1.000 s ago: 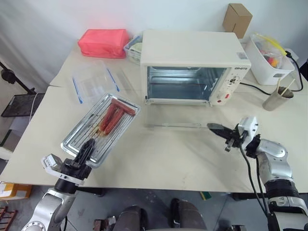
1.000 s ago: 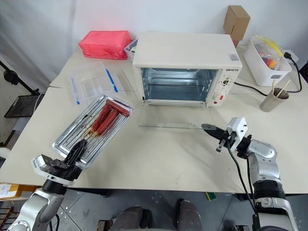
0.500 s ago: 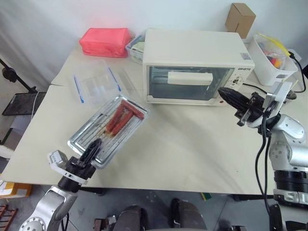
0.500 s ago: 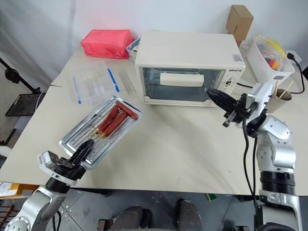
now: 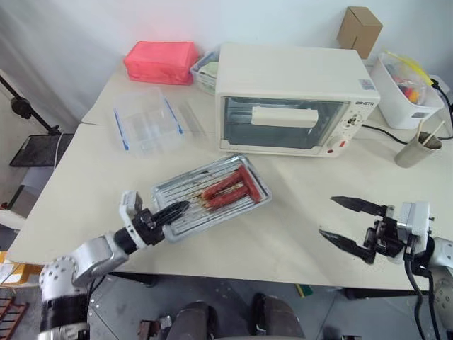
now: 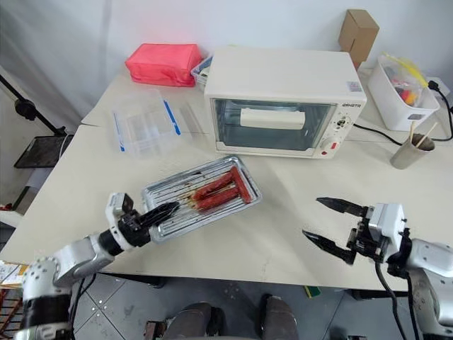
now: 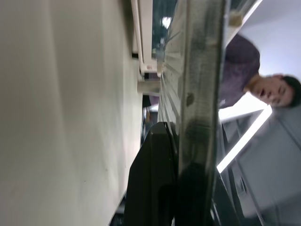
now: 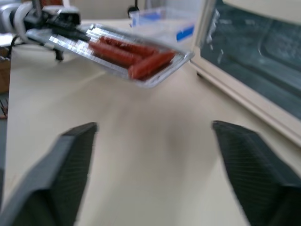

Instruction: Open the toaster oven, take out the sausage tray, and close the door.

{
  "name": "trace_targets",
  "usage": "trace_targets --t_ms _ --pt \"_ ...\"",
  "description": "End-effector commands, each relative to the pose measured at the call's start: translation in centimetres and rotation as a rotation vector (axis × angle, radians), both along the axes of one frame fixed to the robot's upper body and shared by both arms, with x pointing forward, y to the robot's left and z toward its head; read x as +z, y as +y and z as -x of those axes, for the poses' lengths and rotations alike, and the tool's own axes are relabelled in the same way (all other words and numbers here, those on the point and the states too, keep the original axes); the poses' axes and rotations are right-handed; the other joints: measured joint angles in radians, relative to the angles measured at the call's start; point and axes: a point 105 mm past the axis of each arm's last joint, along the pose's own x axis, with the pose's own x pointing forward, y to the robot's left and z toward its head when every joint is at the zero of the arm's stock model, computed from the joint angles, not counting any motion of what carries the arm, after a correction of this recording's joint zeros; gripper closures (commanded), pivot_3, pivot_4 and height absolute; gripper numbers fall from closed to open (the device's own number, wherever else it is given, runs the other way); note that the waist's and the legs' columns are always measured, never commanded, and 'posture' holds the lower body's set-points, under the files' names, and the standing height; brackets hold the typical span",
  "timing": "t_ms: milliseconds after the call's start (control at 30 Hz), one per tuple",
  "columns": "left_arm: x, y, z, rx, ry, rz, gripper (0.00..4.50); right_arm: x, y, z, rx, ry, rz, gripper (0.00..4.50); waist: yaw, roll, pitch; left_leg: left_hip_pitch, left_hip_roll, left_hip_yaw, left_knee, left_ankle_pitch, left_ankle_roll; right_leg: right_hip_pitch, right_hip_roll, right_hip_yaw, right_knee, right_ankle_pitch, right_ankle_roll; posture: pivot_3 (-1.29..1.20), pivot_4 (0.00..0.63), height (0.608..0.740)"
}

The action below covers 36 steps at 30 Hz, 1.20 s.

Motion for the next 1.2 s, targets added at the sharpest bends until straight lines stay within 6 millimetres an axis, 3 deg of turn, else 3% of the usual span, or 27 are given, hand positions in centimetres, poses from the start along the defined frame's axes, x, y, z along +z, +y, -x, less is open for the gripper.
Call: trace_targets --t_ms 33,267,467,700,800,967,1067,1200 --pt "0.1 -2.1 -0.2 -0.128 0.016 0.016 4.5 1.4 -0.8 0.7 -0.052 -0.062 0.035 0.04 0.002 0.0 0.0 0.0 0.0 0.0 0.0 0.0 0.0 0.0 0.0 0.0 0.0 0.0 0.0 0.0 0.15 0.74" --pt "-1.2 -6.6 -2.5 -0.277 0.053 -0.12 4.5 1.4 -1.7 1.9 -0.142 -0.063 0.053 0.04 0.028 0.001 -0.001 0.001 -0.003 0.001 0.0 0.001 0.0 0.001 0.003 0.0 -0.001 0.001 0.002 0.0 0.15 0.74" --pt "-2.0 -8.9 -3.2 -0.354 0.059 -0.199 4.5 1.4 -2.0 2.5 -0.182 -0.057 0.061 0.04 0.052 0.003 -0.002 0.001 -0.008 0.0 0.0 0.0 -0.002 0.002 -0.001 0.003 -0.004 0.003 0.005 0.0 0.15 0.74" --pt "-3.6 -10.2 -4.1 -0.379 0.085 -0.315 4.5 1.1 -3.9 4.1 -0.266 -0.022 0.093 0.04 0.077 0.009 -0.006 0.001 -0.017 -0.003 0.0 0.0 -0.001 0.004 -0.01 0.008 -0.008 0.007 0.013 0.0 0.15 0.74" --pt "-4.2 -10.5 -4.2 -0.392 0.084 -0.352 3.91 0.8 -4.2 4.5 -0.27 -0.008 0.112 0.0 0.079 0.009 -0.007 0.001 -0.017 -0.002 -0.001 0.0 -0.001 0.006 -0.016 0.007 -0.01 0.009 0.016 0.0 0.15 0.74" --pt "-4.3 -10.4 -4.5 -0.381 0.057 -0.365 2.38 1.0 -4.1 4.2 -0.277 -0.02 0.105 0.0 0.078 0.01 -0.007 0.001 -0.017 -0.002 -0.001 0.0 -0.002 0.006 -0.017 0.007 -0.01 0.009 0.016 0.0 0.15 0.74" --pt "-3.5 -9.6 -4.6 -0.372 0.012 -0.354 1.47 0.8 -3.9 4.1 -0.273 -0.018 0.102 0.0 0.077 0.01 -0.007 0.001 -0.017 -0.002 -0.001 0.0 -0.002 0.005 -0.017 0.007 -0.01 0.009 0.016 0.0 0.15 0.74" --pt "-2.3 -7.2 -4.0 -0.373 -0.141 -0.481 0.37 0.6 -4.0 4.0 -0.268 -0.01 0.1 0.0 0.055 0.007 -0.005 0.0 -0.017 -0.002 -0.002 0.0 -0.002 0.003 -0.017 0.008 -0.01 0.009 0.016 0.0 0.15 0.74"
